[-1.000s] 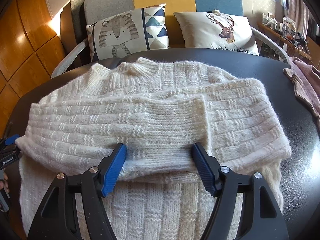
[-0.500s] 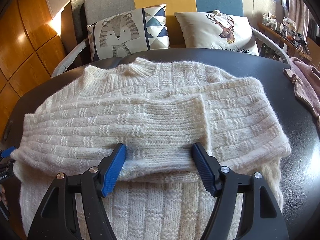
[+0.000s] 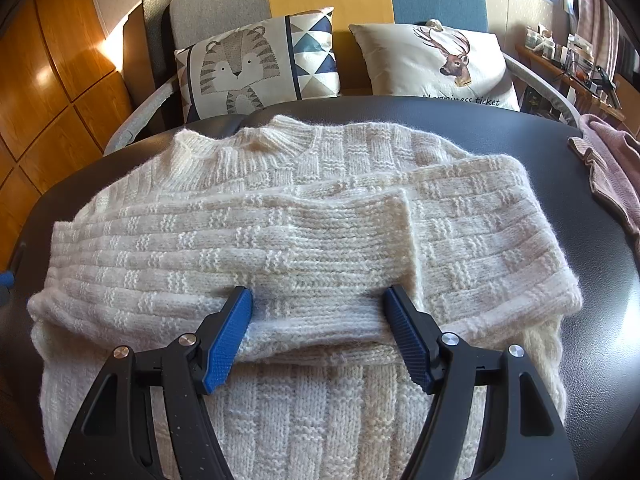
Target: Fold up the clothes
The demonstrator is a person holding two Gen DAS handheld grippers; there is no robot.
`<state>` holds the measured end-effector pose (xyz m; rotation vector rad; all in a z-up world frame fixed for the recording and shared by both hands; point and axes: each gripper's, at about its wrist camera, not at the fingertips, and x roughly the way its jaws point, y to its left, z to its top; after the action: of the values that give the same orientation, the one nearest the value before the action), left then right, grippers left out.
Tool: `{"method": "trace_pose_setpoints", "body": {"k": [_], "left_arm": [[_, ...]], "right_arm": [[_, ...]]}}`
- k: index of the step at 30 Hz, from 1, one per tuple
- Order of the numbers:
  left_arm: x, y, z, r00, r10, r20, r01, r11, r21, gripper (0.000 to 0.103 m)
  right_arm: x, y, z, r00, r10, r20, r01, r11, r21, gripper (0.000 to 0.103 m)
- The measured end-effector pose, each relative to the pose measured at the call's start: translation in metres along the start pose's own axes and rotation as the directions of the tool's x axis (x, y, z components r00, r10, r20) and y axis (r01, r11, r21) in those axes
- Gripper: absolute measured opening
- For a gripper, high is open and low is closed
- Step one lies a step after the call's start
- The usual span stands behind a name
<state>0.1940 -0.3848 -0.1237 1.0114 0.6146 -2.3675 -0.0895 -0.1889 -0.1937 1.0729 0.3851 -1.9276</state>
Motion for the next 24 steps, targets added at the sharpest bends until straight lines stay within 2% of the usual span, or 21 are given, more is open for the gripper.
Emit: {"method": "trace_pose_setpoints", "body": {"k": [5, 8, 10, 13, 18, 24], "left_arm": [[0.036, -0.008, 0.019, 0.999, 0.018, -0.043, -0.020, 0.999, -0.050, 0.069], [0.062, -0.006, 0.017, 0.996, 0.029, -0.088, -0.038, 0.995, -0.097, 0.068], [0.078, -0.002, 0.014, 0.991, 0.062, -0.116, -0.074, 0.992, -0.100, 0.068], [0.086, -0.002, 0.012, 0.991, 0.100, -0.091, -0.106, 0.992, -0.066, 0.069], [0.102, -0.002, 0.027, 0.985, 0.148, -0.092, -0.151, 0.988, -0.016, 0.071], [0.094, 0.002, 0.035, 0.984, 0.134, -0.114, -0.140, 0.989, -0.041, 0.070]], "right_arm": [[0.000, 0.000, 0.000, 1.000, -0.002, -0.001, 0.002, 1.000, 0.001, 0.072], [0.000, 0.001, 0.000, 1.000, -0.004, -0.002, 0.004, 1.000, -0.001, 0.072], [0.001, 0.002, 0.000, 1.000, -0.009, -0.001, 0.009, 1.000, 0.000, 0.072], [0.003, 0.005, 0.001, 1.000, -0.021, 0.003, 0.021, 1.000, 0.007, 0.074], [0.007, 0.012, 0.002, 0.999, -0.050, 0.017, 0.050, 0.998, 0.024, 0.076], [-0.002, 0.008, 0.008, 1.000, -0.029, -0.007, 0.029, 0.999, 0.031, 0.076]]}}
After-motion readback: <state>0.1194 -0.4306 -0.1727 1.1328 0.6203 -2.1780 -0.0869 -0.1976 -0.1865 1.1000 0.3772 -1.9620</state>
